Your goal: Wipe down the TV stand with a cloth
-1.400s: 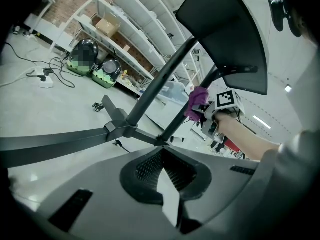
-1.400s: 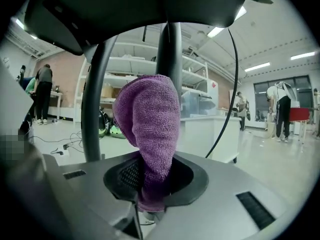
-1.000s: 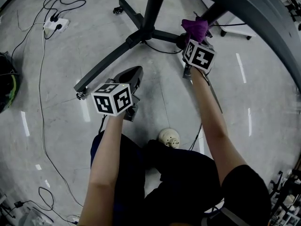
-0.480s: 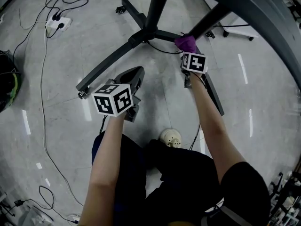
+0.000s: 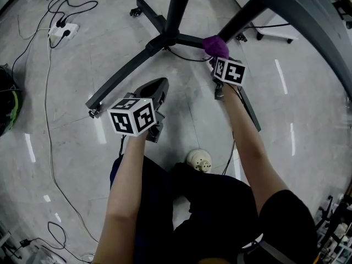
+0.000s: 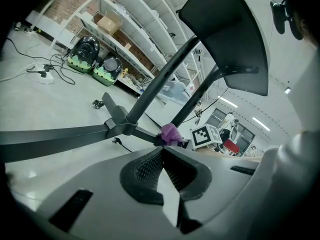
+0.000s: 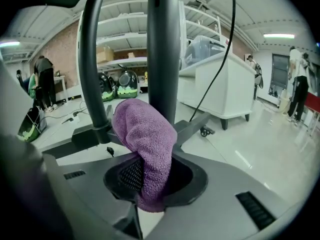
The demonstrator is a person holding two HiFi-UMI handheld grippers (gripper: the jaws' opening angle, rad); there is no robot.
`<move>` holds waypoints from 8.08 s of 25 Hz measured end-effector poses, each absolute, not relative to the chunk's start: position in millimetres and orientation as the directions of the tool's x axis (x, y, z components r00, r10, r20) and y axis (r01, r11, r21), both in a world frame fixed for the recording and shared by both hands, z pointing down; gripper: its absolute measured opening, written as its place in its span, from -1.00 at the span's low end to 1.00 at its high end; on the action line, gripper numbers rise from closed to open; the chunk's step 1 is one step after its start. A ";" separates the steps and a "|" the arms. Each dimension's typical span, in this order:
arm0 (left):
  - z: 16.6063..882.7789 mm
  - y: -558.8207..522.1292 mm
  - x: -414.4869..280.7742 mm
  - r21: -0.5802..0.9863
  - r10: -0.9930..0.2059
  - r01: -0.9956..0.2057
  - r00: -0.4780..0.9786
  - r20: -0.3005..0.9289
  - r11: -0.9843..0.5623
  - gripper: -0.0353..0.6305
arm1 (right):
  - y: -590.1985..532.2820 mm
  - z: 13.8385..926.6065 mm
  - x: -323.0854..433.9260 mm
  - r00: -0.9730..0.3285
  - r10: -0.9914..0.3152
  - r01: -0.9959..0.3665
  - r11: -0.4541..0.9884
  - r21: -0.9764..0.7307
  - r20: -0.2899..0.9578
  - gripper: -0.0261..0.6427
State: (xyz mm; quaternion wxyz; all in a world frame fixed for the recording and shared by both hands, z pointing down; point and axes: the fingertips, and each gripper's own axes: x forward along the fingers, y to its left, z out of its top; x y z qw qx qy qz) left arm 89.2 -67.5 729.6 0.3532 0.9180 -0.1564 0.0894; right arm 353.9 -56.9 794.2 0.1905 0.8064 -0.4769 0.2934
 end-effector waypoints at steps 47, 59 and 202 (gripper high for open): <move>734.2 -45.7 124.5 0.657 -0.183 -0.310 0.949 0.256 -0.687 -0.88 | -70.9 530.3 417.0 0.524 -0.850 -0.843 -0.527 -0.108 0.056 -0.66; 731.7 -48.9 117.0 0.656 -0.194 -0.314 0.948 0.251 -0.686 -0.88 | -71.6 609.4 421.3 0.513 -0.826 -0.823 -0.551 -0.141 0.233 -0.66; 734.0 -140.5 -59.3 0.470 -0.597 -0.745 0.664 0.450 -0.474 -0.87 | -186.6 844.1 84.1 -0.228 -0.639 -0.974 0.152 -0.169 0.734 -0.66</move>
